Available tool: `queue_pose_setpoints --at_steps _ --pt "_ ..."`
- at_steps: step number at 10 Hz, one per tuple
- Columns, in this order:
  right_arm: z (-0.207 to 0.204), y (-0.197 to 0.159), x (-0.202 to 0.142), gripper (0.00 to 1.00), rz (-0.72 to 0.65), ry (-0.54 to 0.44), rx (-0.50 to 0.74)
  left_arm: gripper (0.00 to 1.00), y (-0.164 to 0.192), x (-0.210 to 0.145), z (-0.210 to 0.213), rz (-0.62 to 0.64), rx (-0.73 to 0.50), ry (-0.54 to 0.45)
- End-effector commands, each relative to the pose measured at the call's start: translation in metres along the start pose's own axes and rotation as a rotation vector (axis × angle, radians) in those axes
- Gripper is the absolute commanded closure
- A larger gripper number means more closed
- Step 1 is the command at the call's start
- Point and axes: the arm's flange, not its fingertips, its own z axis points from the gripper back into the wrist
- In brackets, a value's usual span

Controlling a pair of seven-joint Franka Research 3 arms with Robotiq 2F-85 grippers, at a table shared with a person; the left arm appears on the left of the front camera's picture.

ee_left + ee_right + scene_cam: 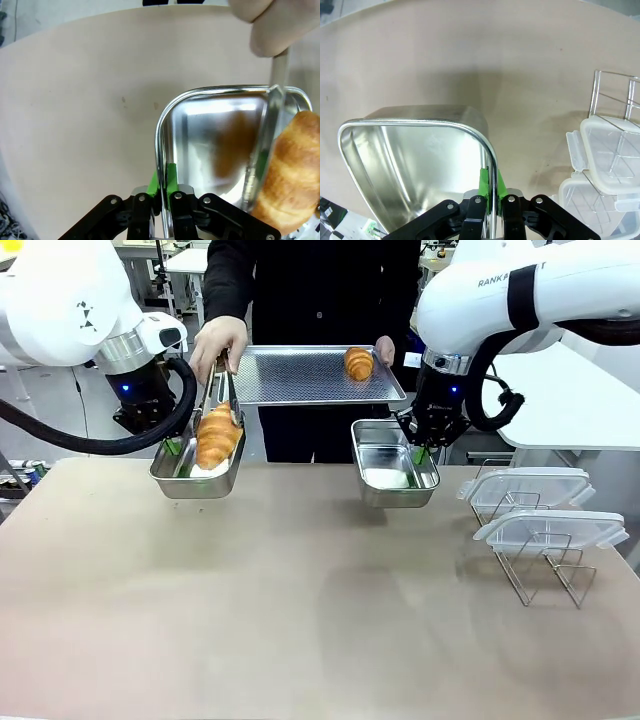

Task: Place the bread in airtight containers.
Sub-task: Once an object is inside an Airtight Container , place the container in the center of the table.

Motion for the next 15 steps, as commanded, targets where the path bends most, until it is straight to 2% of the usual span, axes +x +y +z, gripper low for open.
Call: queue_pose_setpoints --at_steps 1,10,11,15 --pt "0.004 0.001 0.0 1.0 0.007 -0.009 0.014 1.0 -0.001 0.001 0.003 -0.002 -0.015 -0.005" --pt "0.004 0.001 0.0 1.0 0.007 -0.009 0.014 1.0 -0.001 0.001 0.003 -0.002 -0.015 -0.005" --pt "0.004 0.001 0.0 1.0 0.007 -0.009 0.014 0.95 0.0 0.0 0.0 0.0 0.0 0.0" --pt "0.004 0.001 0.0 1.0 0.007 -0.009 0.014 0.95 0.039 -0.011 -0.048 0.057 0.02 0.073"
